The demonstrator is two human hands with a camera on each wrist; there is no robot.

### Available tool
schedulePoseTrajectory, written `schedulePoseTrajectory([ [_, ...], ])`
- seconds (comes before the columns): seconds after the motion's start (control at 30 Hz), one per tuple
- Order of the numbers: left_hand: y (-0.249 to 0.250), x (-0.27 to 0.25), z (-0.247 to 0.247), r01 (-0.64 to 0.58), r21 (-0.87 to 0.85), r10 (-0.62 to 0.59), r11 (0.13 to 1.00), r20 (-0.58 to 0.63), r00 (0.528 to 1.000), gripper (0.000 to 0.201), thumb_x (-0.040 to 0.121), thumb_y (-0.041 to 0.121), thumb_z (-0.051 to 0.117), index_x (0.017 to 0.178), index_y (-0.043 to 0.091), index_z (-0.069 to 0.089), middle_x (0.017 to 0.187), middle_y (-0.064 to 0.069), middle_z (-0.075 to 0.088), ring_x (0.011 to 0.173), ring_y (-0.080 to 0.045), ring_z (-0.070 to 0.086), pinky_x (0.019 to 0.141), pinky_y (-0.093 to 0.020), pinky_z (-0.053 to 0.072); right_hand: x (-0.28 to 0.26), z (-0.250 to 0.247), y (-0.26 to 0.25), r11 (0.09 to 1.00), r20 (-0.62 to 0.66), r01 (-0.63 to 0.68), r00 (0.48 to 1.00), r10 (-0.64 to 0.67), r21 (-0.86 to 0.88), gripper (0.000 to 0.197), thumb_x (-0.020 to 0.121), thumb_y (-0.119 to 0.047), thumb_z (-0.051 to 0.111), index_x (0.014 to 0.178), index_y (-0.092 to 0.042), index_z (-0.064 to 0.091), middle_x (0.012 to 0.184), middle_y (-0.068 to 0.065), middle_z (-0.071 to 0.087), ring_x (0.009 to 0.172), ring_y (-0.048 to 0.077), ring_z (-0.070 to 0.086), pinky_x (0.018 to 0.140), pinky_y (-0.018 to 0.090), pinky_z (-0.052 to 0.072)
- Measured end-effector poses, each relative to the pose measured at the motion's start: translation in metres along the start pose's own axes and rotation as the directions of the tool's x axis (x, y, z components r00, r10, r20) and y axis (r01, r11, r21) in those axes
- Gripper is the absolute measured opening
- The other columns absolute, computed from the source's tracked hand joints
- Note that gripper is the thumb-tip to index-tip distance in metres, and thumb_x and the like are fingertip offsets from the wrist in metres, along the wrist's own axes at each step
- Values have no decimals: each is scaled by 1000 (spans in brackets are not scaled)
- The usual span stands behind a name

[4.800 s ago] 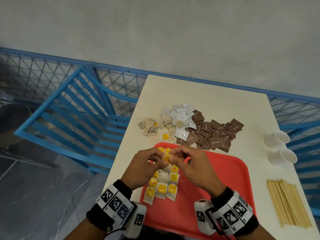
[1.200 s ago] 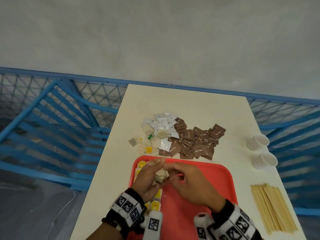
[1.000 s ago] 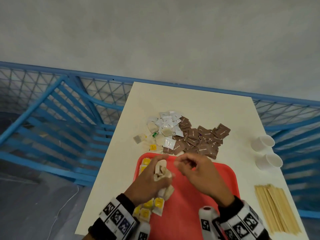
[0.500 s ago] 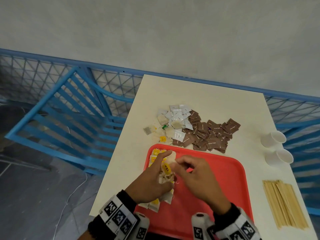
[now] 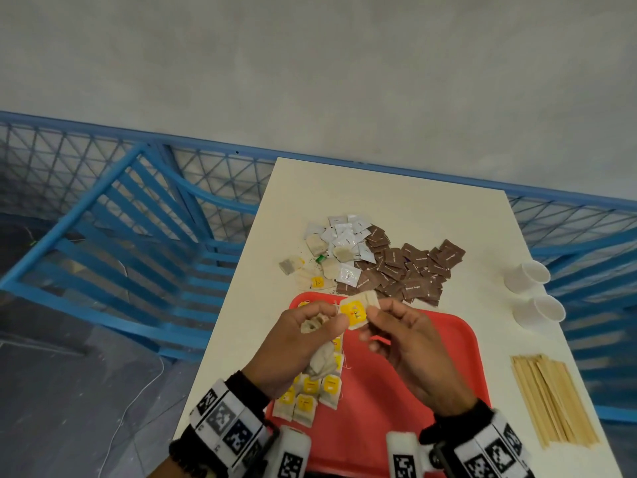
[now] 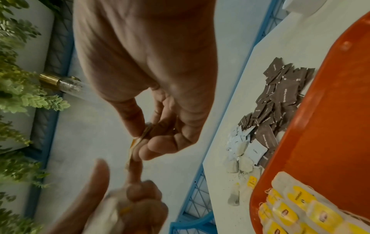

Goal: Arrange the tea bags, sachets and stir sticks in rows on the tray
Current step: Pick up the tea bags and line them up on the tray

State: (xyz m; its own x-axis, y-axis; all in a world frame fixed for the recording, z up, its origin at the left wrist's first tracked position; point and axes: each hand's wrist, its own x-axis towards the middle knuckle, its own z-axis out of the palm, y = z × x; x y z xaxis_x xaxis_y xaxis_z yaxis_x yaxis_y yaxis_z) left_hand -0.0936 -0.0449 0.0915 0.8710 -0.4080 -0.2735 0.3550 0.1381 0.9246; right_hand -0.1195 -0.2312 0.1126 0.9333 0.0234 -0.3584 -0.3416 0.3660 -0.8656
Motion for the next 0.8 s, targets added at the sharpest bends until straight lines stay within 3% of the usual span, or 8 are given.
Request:
schedulePoseTrajectory([
  [0.17, 10, 0, -6, -117, 296, 126, 948, -10, 992, 26, 86, 33, 76, 78, 12, 63, 61, 8, 56, 55, -10, 49, 62, -30, 41, -6, -6, 11, 998, 10, 67, 998, -67, 16, 31, 74, -12, 82, 94, -8, 59, 87, 9, 68, 73, 16, 60, 60, 25, 51],
  [0.23, 15, 0, -17, -227, 633, 210, 740, 103, 972, 24, 85, 42, 72, 77, 22, 63, 74, 14, 60, 70, -4, 54, 71, -25, 43, -10, -10, 8, 940, -24, 200, 976, -214, -275, 29, 80, -2, 76, 100, -12, 57, 103, 2, 68, 84, 11, 60, 69, 25, 50],
  [0.33, 26, 1, -25, -356, 882, 94, 310, 344, 934, 30, 81, 63, 53, 82, 34, 59, 87, 15, 54, 82, -6, 52, 75, -28, 45, -13, -7, 2, 432, 309, 386, 920, -240, -815, 40, 83, -26, 78, 118, -28, 60, 114, -16, 61, 98, -1, 54, 78, 11, 41],
  [0.4, 35, 5, -24, -389, 898, 35, 207, 390, 920, 23, 85, 57, 59, 86, 35, 60, 87, 17, 50, 83, -8, 50, 77, -33, 47, -12, 2, 3, 267, 435, 462, 887, -155, -846, 14, 85, -36, 75, 94, -35, 65, 91, -18, 63, 82, 0, 56, 71, 17, 43],
  [0.5, 41, 6, -22, -407, 859, 169, 311, 372, 913, 12, 87, 42, 70, 85, 32, 64, 84, 17, 54, 80, -4, 52, 76, -27, 44, -8, 5, 9, 402, 345, 426, 902, -259, -811, 29, 86, -29, 75, 63, -36, 57, 59, -10, 54, 57, 3, 47, 56, 26, 39],
  [0.63, 31, -5, -13, -307, 711, 219, 633, 216, 952, 14, 89, 25, 74, 81, 18, 65, 65, 25, 62, 61, 10, 56, 61, -10, 39, -13, 1, 15, 555, 247, 297, 955, -165, -777, 24, 80, -32, 81, 68, -18, 64, 59, -7, 56, 56, 2, 48, 58, 25, 41],
  [0.7, 19, -10, -12, -256, 686, 163, 682, 198, 966, 14, 90, 21, 73, 80, 16, 64, 56, 28, 58, 51, 13, 52, 55, -9, 38, -16, -3, 21, 529, 227, 258, 966, -125, -809, 18, 77, -36, 82, 76, -25, 68, 65, -12, 61, 61, 4, 54, 61, 26, 45],
  [0.8, 2, -13, -17, -231, 661, 143, 714, 185, 972, 14, 88, 32, 75, 79, 22, 69, 68, 23, 63, 65, 5, 56, 66, -16, 40, -19, -5, 30, 597, 186, 278, 959, -213, -752, 16, 80, -29, 80, 94, -22, 75, 74, -12, 68, 67, 1, 60, 63, 12, 43],
])
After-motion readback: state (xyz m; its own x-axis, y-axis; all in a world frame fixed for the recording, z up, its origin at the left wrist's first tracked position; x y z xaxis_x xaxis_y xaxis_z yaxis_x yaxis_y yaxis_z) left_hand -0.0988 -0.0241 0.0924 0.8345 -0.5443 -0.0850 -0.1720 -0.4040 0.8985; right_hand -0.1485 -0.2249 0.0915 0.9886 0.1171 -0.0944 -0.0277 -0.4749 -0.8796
